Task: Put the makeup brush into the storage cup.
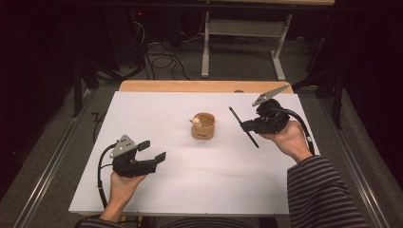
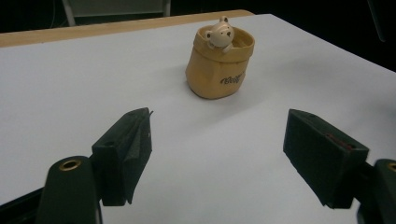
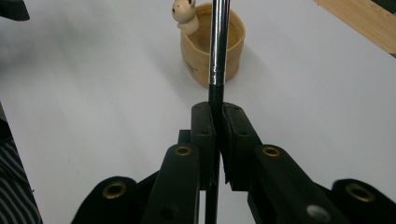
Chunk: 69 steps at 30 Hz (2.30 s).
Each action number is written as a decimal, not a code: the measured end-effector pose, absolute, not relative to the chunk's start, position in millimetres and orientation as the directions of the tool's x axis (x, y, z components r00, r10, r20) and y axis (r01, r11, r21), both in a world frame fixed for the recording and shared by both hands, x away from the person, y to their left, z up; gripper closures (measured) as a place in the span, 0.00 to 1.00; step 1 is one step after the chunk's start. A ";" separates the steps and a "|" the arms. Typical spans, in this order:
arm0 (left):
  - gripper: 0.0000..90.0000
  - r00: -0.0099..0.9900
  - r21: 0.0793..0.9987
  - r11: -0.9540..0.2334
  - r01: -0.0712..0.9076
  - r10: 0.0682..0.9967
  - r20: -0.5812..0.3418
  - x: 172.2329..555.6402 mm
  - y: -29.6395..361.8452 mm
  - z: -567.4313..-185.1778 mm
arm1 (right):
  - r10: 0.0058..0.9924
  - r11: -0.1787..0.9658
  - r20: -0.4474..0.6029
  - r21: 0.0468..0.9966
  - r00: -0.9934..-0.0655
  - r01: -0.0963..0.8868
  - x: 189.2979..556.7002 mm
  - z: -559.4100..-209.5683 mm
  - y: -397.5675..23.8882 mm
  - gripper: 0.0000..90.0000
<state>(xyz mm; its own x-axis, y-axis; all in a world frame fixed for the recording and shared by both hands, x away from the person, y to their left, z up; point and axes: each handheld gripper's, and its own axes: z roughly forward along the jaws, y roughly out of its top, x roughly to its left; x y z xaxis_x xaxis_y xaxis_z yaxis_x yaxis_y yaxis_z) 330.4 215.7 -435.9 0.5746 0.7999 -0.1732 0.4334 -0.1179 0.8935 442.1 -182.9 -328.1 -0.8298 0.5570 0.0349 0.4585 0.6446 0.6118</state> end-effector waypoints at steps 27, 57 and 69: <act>0.27 0.576 0.893 -0.118 0.434 0.799 -0.175 330.6 215.7 -435.9 | 0.567 0.584 0.056 0.676 -0.822 0.449 447.5 -329.6 -170.1 0.96; 0.27 0.568 0.874 -0.145 0.464 0.805 -0.168 333.0 213.8 -438.3 | 0.594 0.505 0.068 0.744 -0.802 0.437 461.0 -329.1 -150.6 0.96; 0.27 0.567 0.873 -0.146 0.465 0.807 -0.166 332.6 214.5 -438.2 | 0.603 0.469 0.061 0.779 -0.795 0.416 467.3 -329.5 -139.3 0.96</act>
<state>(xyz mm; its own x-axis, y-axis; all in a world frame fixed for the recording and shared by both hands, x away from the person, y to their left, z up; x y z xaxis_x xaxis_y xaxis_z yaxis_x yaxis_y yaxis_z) 332.6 214.5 -438.2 0.5669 0.8068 -0.1664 0.4647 -0.1464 0.8733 467.3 -139.3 -329.5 -0.7950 0.6035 0.0613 0.4159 0.4687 0.7793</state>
